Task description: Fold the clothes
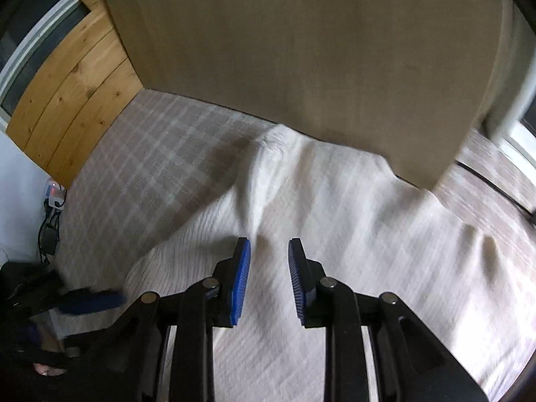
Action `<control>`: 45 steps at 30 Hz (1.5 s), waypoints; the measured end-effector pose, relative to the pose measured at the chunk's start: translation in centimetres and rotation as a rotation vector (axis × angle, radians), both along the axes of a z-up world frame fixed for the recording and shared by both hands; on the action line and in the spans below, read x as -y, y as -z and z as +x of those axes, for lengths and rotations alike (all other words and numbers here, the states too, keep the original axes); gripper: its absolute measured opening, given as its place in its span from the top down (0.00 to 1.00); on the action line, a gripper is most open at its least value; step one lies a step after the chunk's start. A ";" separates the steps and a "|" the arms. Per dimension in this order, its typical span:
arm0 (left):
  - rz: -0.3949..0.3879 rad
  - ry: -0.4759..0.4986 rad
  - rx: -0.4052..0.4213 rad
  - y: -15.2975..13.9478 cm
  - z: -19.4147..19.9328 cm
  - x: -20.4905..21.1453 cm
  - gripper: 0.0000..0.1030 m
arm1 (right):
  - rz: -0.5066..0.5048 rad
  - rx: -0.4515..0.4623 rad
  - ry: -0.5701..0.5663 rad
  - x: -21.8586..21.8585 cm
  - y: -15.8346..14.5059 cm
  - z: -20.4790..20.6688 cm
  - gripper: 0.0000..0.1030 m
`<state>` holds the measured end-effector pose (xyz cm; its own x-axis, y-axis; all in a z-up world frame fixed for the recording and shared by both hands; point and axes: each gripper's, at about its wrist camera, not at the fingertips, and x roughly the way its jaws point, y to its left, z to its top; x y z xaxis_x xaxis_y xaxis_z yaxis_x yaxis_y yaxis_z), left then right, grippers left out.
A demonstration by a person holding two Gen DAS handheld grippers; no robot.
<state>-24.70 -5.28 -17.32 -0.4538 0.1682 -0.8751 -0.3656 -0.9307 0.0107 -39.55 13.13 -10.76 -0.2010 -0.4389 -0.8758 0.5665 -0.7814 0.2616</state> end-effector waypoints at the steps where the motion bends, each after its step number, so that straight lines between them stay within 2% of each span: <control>1: -0.049 -0.005 0.005 1.0 -0.9 -0.3 0.80 | 0.009 0.002 -0.014 0.1 0.7 -0.7 0.77; 3: -0.034 -0.042 0.028 2.1 -1.6 1.1 0.79 | 0.023 0.002 -0.038 0.1 1.6 -1.9 0.78; 5: 0.054 -0.072 0.042 1.8 -1.8 2.5 0.79 | 0.025 -0.013 -0.027 -1.0 0.4 -2.2 0.78; 7: 0.062 -0.071 0.040 2.0 -1.8 2.8 0.78 | -0.031 -0.040 -0.006 -1.4 -1.5 -2.4 0.78; 9: 0.053 -0.057 0.026 2.3 -1.6 2.7 0.77 | -0.055 -0.064 -0.045 -0.4 -2.6 -2.1 0.78; 11: 0.051 -0.049 0.015 2.5 -1.4 2.7 0.76 | -0.009 -0.087 -0.093 1.8 -2.2 -1.8 0.78; 12: 0.064 -0.058 0.024 2.4 -1.2 3.3 0.75 | 0.047 -0.107 -0.109 3.4 -1.3 -2.1 0.78; 15: 0.103 -0.083 0.052 2.1 -0.7 4.9 0.65 | 0.148 -0.106 -0.108 6.5 1.4 -3.8 0.76; 18: 0.169 -0.113 0.078 0.7 0.8 6.9 0.66 | 0.121 -0.083 -0.081 6.3 0.0 -3.7 0.75; 21: 0.189 -0.128 0.044 -2.5 5.1 9.6 0.68 | 0.083 -0.113 -0.084 4.5 -3.5 -1.2 0.73; 25: 0.227 -0.168 0.110 -2.8 13.1 11.2 0.67 | 0.021 -0.106 -0.099 1.6 -8.6 2.9 0.71; 29: 0.265 -0.208 0.176 -3.2 21.2 12.8 0.61 | -0.036 -0.034 -0.108 -0.3 -11.7 6.8 0.43; 31: 0.284 -0.227 0.209 -3.3 25.2 13.6 0.51 | -0.034 -0.004 -0.117 1.2 -11.2 8.6 0.41; 34: 0.311 -0.256 0.258 -3.6 31.2 14.8 0.50 | 0.028 0.004 -0.131 3.6 -9.6 11.2 0.41; 41: 0.253 -0.243 0.250 1.0 32.5 9.7 0.52 | 0.210 -0.016 -0.134 11.9 -2.8 13.1 0.41; 45: 0.197 -0.227 0.240 2.0 32.0 8.2 0.53 | 0.271 0.023 -0.089 13.4 -0.7 11.7 0.41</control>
